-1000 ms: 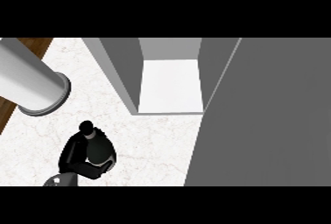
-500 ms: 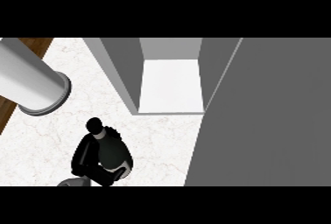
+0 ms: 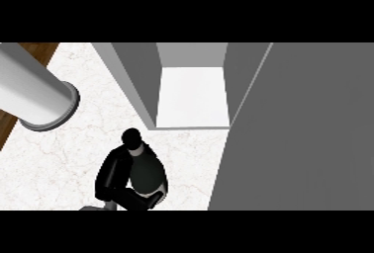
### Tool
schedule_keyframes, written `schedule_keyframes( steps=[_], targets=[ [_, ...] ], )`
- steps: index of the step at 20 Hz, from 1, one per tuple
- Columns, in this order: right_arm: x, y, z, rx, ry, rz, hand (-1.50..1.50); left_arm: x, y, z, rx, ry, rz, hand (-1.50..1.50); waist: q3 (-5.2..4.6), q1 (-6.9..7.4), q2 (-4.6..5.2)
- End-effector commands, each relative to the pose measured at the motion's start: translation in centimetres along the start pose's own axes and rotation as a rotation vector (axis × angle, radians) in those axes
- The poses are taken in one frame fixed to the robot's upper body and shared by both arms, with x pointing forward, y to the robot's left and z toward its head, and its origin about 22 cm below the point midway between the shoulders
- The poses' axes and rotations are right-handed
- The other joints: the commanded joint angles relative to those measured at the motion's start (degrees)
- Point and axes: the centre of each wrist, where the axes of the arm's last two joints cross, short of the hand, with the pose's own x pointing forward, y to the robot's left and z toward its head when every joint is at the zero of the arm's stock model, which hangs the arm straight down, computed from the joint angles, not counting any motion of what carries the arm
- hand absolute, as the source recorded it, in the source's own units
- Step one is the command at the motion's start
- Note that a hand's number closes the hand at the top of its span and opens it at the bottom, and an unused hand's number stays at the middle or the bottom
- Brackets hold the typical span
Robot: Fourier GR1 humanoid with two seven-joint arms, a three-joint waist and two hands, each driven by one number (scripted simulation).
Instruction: Pick up the wine, place it into the cabinet and close the cabinet
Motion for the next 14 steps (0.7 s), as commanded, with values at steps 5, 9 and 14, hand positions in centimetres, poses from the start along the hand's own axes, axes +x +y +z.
schedule_keyframes(
  steps=[5, 9, 14],
  targets=[
    [3.3, -0.4, 3.6, 0.014, -0.047, -0.065, -1.5, 2.1, -3.1, -4.3, 0.09, -0.055, -0.075, 1.5, -0.01, -1.07, 0.02],
    [4.1, -1.5, 3.2, 0.029, -0.043, -0.046, -1.5, 3.3, -3.1, -5.1, 0.097, -0.063, -0.122, 1.5, 0.03, -0.34, 0.12],
    [3.0, -0.9, 3.1, -0.002, -0.06, -0.062, -1.5, 1.9, -2.0, -5.4, 0.104, -0.051, -0.183, 1.5, -0.01, -0.35, 0.15]
  ],
)
